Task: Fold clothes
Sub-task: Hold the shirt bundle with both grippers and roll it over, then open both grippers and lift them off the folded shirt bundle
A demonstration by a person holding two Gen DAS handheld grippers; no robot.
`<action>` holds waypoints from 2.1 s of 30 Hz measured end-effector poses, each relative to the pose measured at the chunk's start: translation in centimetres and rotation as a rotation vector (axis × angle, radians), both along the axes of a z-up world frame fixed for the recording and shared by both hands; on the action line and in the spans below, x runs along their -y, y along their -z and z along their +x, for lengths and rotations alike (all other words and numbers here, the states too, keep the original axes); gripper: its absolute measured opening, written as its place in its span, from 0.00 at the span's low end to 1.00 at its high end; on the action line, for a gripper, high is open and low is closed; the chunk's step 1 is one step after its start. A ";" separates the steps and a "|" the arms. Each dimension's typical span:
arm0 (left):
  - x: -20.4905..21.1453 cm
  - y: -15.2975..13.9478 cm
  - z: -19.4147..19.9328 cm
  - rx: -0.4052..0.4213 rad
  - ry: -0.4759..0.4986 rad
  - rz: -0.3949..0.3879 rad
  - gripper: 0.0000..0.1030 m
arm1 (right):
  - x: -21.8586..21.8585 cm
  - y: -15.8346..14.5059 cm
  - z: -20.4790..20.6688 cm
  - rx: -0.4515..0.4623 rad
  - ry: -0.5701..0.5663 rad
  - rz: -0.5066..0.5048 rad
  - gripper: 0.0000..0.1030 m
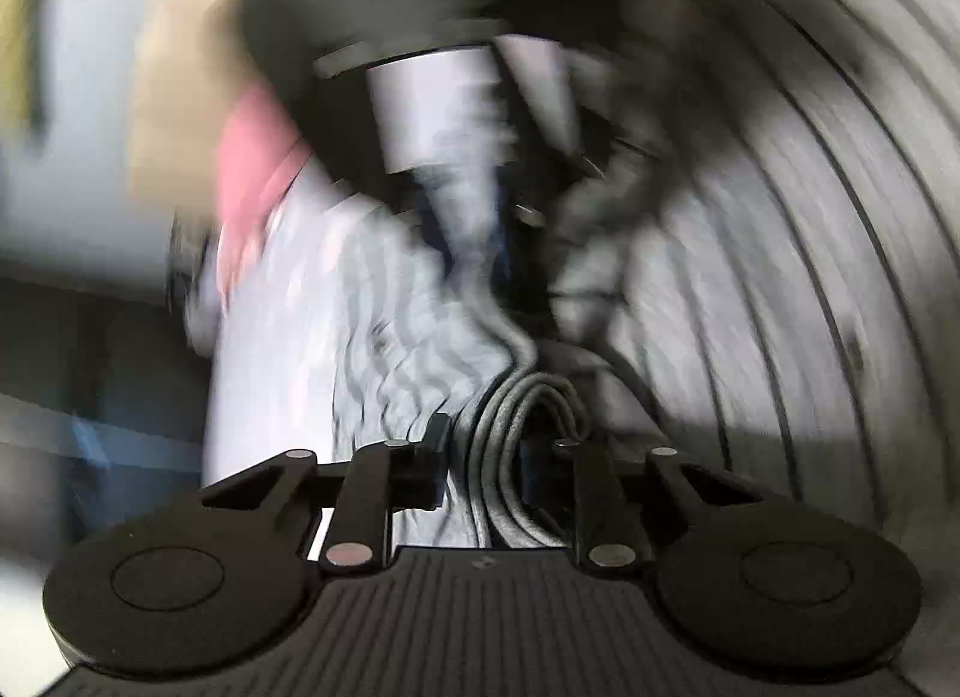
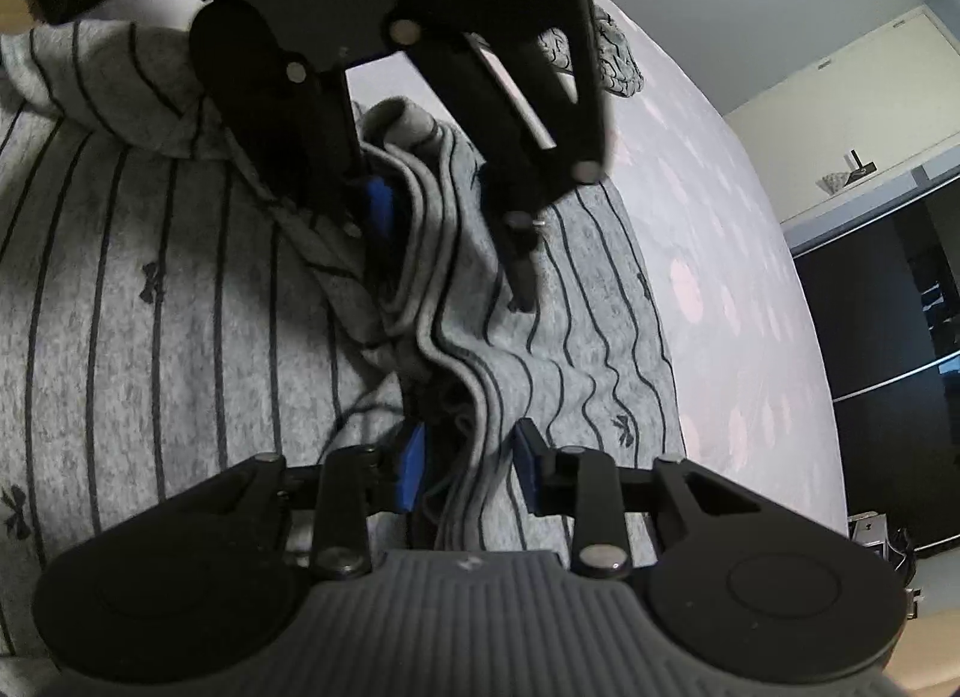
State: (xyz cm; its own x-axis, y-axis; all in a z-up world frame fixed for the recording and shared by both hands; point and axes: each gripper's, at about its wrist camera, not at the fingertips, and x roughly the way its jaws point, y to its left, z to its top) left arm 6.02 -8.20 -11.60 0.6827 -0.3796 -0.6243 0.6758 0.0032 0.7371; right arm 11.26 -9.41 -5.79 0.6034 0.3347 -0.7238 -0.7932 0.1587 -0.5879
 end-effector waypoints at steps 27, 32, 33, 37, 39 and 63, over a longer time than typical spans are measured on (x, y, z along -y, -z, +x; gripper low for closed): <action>-5.8 -5.0 3.4 -0.468 -0.303 -0.306 0.46 | 4.2 -4.3 2.9 -0.317 0.233 0.301 0.49; -9.3 -7.6 8.5 -0.587 -0.585 -0.622 0.46 | 7.9 -6.8 3.4 -0.315 0.367 0.430 0.51; -9.9 -7.5 9.6 -0.621 -0.645 -0.672 0.46 | 8.6 -7.1 4.1 -0.312 0.417 0.459 0.51; -10.8 -4.9 13.5 -0.749 -0.833 -0.769 0.46 | 12.1 -6.8 7.3 -0.335 0.662 0.576 0.49; -10.7 -3.4 14.6 -0.795 -0.879 -0.779 0.45 | 12.8 -6.3 8.2 -0.362 0.736 0.615 0.49; -11.7 -1.8 16.8 -0.707 -0.895 -0.729 0.03 | 10.6 -0.3 9.5 -0.382 0.758 0.449 0.50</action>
State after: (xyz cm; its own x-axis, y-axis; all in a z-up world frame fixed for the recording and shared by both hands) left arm 22.86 3.48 -9.76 0.4876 -0.3702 -0.7907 0.4663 0.8761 -0.1226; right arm 20.75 -20.01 -5.45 0.5235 0.2466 -0.8155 -0.5125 0.8558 -0.0702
